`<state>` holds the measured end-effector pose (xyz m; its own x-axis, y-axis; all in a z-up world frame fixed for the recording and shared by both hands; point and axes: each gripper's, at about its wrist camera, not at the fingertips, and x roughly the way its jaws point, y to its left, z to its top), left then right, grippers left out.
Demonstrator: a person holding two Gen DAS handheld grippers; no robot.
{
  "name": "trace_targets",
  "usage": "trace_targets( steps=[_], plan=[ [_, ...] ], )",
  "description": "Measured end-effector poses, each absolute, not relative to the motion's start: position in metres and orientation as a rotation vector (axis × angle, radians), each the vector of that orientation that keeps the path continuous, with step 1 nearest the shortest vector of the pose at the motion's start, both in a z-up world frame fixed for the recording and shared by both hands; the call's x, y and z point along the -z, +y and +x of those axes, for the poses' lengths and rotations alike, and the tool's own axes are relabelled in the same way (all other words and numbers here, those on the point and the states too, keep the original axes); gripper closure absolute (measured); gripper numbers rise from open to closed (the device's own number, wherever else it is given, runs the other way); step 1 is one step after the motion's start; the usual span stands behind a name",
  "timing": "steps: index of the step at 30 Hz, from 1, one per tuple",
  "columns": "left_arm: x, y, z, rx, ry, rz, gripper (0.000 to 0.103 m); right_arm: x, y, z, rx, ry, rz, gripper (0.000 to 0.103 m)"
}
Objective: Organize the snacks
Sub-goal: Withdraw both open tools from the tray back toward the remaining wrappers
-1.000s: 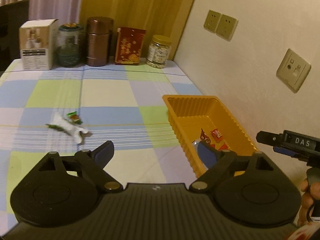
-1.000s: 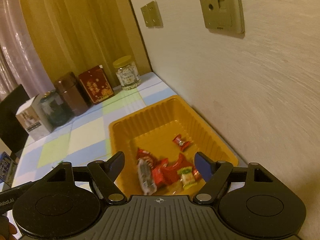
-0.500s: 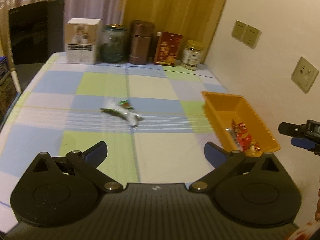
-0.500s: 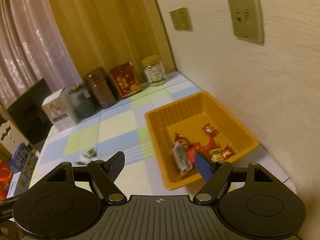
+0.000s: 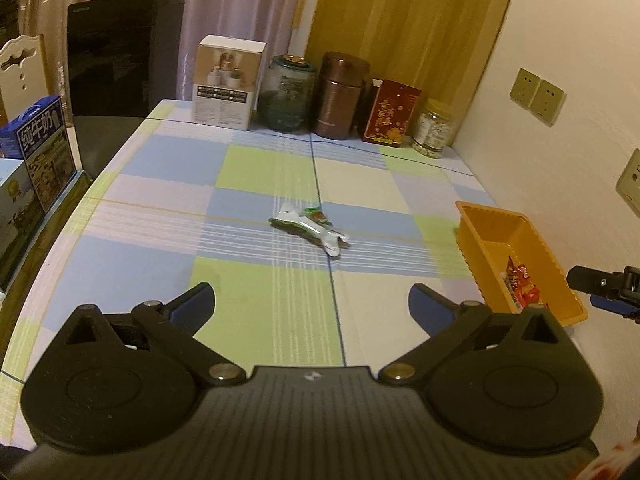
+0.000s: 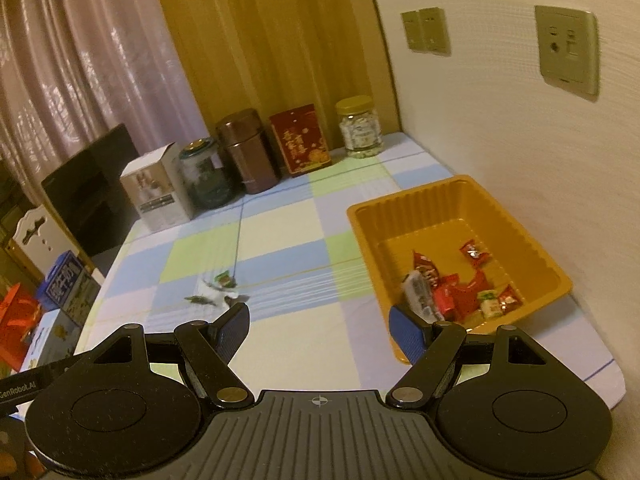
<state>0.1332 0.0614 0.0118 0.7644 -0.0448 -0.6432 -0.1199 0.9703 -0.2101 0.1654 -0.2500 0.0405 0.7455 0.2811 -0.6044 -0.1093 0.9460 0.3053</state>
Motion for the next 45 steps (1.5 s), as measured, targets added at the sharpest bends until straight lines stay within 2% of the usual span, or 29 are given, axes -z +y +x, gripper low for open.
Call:
trace_targets(
  steps=[14,30,32,34,37,45],
  plan=[
    [0.008,0.091,0.155,-0.075,0.73,-0.249,0.001,-0.023,-0.212,0.2,-0.274,0.728,0.192,0.026],
    [0.052,0.12,0.238,-0.056,0.763,-0.184,0.001,0.049,-0.147,0.289,-0.309,0.792,0.138,0.027],
    [0.059,0.123,0.25,-0.047,0.765,-0.174,0.001,0.058,-0.14,0.3,-0.311,0.796,0.122,0.029],
    [0.067,0.125,0.26,-0.039,0.765,-0.165,0.001,0.069,-0.131,0.312,-0.318,0.8,0.099,0.036],
    [0.078,0.129,0.275,-0.029,0.77,-0.154,0.001,0.083,-0.12,0.328,-0.323,0.807,0.065,0.039],
    [0.102,0.146,0.306,-0.037,0.776,-0.158,0.001,0.112,-0.099,0.367,-0.351,0.824,-0.025,0.04]
  ],
)
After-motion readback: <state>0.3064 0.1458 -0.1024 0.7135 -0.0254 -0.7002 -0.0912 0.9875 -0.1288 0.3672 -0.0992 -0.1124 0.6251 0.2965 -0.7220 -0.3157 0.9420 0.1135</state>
